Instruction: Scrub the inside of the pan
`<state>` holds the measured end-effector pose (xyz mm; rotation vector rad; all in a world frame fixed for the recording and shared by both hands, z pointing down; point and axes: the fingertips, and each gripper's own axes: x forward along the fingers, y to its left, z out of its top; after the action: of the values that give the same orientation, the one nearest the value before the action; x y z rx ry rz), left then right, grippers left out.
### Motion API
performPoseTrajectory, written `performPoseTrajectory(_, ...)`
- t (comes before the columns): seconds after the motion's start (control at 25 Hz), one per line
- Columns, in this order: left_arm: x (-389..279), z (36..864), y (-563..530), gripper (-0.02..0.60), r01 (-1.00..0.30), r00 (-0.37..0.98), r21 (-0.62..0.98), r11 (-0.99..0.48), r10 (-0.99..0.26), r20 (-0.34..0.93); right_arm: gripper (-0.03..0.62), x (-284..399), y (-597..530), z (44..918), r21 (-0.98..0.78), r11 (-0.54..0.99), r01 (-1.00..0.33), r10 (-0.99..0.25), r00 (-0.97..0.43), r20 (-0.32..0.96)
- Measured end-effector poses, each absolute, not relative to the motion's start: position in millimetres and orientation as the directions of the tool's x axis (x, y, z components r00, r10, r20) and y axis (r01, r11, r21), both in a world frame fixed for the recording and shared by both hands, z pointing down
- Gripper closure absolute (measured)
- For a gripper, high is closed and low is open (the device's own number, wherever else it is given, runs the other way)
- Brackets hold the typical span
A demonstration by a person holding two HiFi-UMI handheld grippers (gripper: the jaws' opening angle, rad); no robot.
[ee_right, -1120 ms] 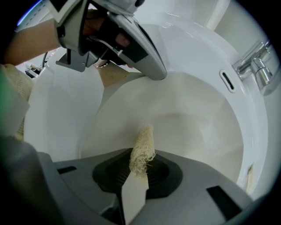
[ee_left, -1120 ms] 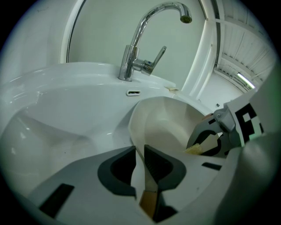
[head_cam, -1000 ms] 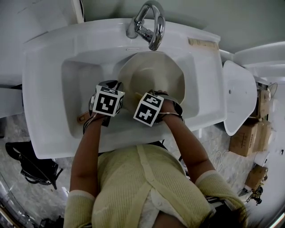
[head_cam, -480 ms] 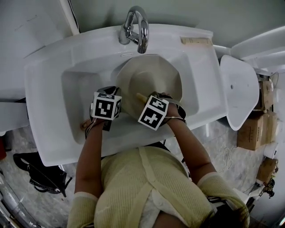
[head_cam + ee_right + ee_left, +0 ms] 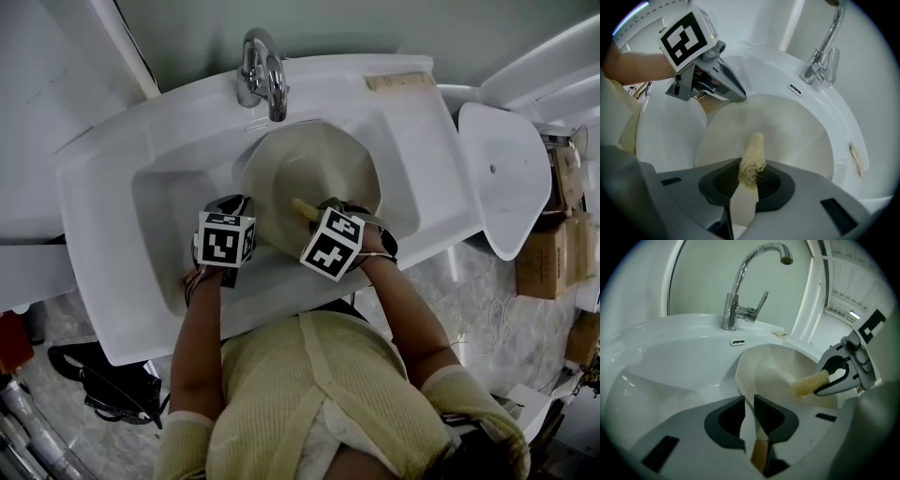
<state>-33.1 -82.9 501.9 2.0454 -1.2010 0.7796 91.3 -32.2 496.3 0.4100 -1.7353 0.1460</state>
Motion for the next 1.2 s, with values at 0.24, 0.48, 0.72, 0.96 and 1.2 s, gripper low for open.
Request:
performPoseTrajectory(0.24,-39.4,491.0,-77.5,0.479,-0.903,0.387,0.186,-0.388,-0.544,0.744,0.507,94.8,-36.1,488.3,0.151,0.902,-0.403,-0.240,-0.178,0.954)
performPoseTrajectory(0.48,-42.5,468.7,-72.5,0.480,-0.903,0.394,0.179,-0.392,-0.585,0.709,0.507,94.0,-40.0,477.3,0.176,0.880,-0.442,-0.289,-0.203,0.936)
performPoseTrajectory(0.72,-40.9,439.3,-67.1,0.480,-0.900,0.404,0.162,-0.404,-0.637,0.657,0.507,92.9,-46.5,460.4,0.200,0.843,-0.500,-0.360,-0.246,0.900)
performPoseTrajectory(0.96,-45.7,416.2,-59.4,0.483,-0.907,0.398,0.148,-0.394,-0.687,0.608,0.507,93.2,-56.7,435.4,0.221,0.778,-0.588,-0.466,-0.304,0.831)
performPoseTrajectory(1.2,-51.8,401.8,-52.2,0.485,-0.918,0.382,0.139,-0.372,-0.732,0.564,0.507,91.9,-60.8,412.9,0.139,0.704,-0.697,-0.534,-0.390,0.751)
